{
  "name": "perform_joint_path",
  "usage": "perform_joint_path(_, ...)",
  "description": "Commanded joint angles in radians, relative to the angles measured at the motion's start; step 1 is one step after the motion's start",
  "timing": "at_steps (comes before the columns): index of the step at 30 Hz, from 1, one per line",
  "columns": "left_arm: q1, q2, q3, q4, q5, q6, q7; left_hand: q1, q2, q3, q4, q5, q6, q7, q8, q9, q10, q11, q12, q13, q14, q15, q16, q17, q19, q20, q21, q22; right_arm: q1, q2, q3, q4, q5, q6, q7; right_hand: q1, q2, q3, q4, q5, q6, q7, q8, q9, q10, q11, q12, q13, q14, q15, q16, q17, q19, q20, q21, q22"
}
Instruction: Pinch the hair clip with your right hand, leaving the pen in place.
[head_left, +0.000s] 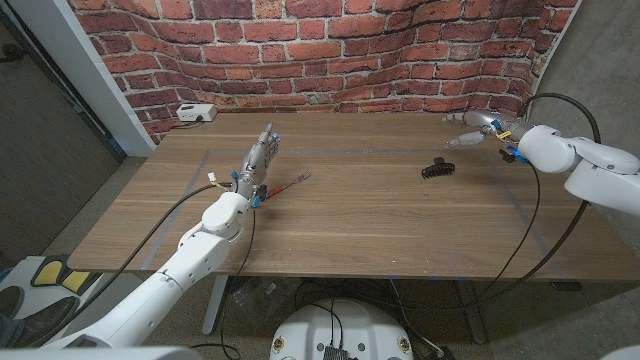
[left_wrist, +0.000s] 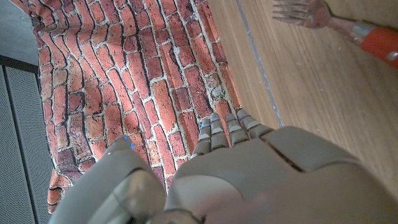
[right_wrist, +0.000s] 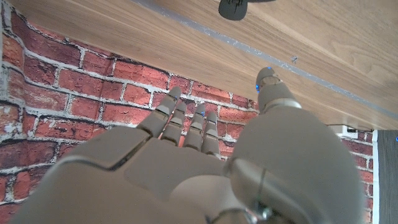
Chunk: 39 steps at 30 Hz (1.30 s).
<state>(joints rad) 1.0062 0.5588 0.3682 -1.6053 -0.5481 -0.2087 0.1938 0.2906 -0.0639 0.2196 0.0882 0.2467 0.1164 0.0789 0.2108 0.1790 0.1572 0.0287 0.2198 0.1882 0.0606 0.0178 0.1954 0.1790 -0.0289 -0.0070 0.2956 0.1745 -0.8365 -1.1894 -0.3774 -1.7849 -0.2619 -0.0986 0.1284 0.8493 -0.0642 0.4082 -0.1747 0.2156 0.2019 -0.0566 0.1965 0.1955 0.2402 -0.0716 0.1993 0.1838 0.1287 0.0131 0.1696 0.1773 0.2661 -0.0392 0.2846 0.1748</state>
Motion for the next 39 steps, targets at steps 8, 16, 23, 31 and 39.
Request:
perform_joint_path(8,0.01,-0.003,0.005,-0.007,0.001,0.004,0.009,0.005,0.002,-0.007,-0.002,-0.004,0.008,0.0,-0.003,0.006,0.008,-0.008,-0.003,0.003,0.01,-0.002,-0.003,0.004,0.0,0.008,-0.008,0.003,0.114,-0.004,-0.1,-0.029,-0.118,-0.074,0.181,0.017,0.006,-0.013,0.021,0.013,-0.009,-0.01,0.009,0.004,-0.001,-0.008,0.003,0.004,-0.117,0.039,-0.005,0.005,-0.075,-0.025,-0.043,0.007)
perform_joint_path(16,0.012,-0.006,0.007,-0.004,-0.001,0.002,0.005,0.006,0.002,-0.008,-0.002,-0.004,0.009,-0.001,-0.004,0.006,0.009,-0.007,-0.004,0.003,0.01,-0.003,-0.003,0.004,0.0,0.009,-0.011,0.003,0.168,0.012,-0.141,-0.022,-0.17,-0.073,0.272,0.021,0.007,-0.013,0.02,0.016,-0.023,-0.011,0.005,0.004,-0.012,-0.005,0.0,0.004,-0.134,0.043,-0.002,0.005,-0.088,-0.028,-0.051,0.008)
perform_joint_path(23,0.022,-0.006,0.007,-0.006,-0.005,0.0,0.007,0.006,0.003,-0.009,-0.002,-0.005,0.008,-0.002,-0.005,0.006,0.008,-0.009,-0.005,0.003,0.01,-0.004,-0.004,0.004,-0.001,0.01,-0.014,0.003,0.2,0.033,-0.169,0.004,-0.212,-0.056,0.308,0.024,0.008,-0.012,0.02,0.017,-0.029,-0.012,0.003,0.004,-0.018,-0.005,-0.002,0.004,-0.14,0.048,0.0,0.005,-0.086,-0.022,-0.052,0.008)
perform_joint_path(31,0.033,-0.003,0.003,-0.015,-0.007,0.004,0.015,0.006,0.004,-0.01,-0.001,-0.006,0.009,-0.001,-0.006,0.006,0.008,-0.009,-0.006,0.003,0.01,-0.004,-0.004,0.004,-0.002,0.012,-0.017,0.003,0.228,0.063,-0.192,0.046,-0.234,-0.021,0.325,0.026,0.008,-0.012,0.02,0.019,-0.035,-0.009,0.003,0.004,-0.029,-0.002,-0.004,0.004,-0.142,0.047,0.003,0.006,-0.085,-0.021,-0.052,0.008)
perform_joint_path(39,0.029,-0.001,0.006,-0.019,-0.007,0.016,0.016,0.006,0.005,-0.011,-0.001,-0.006,0.008,-0.002,-0.007,0.006,0.008,-0.01,-0.007,0.003,0.008,-0.004,-0.005,0.004,-0.002,0.013,-0.02,0.003,0.252,0.084,-0.212,0.088,-0.253,0.024,0.332,0.031,0.008,-0.011,0.019,0.021,-0.032,-0.013,0.006,0.004,-0.029,-0.005,-0.003,0.005,-0.126,0.046,0.012,0.006,-0.071,-0.022,-0.049,0.009)
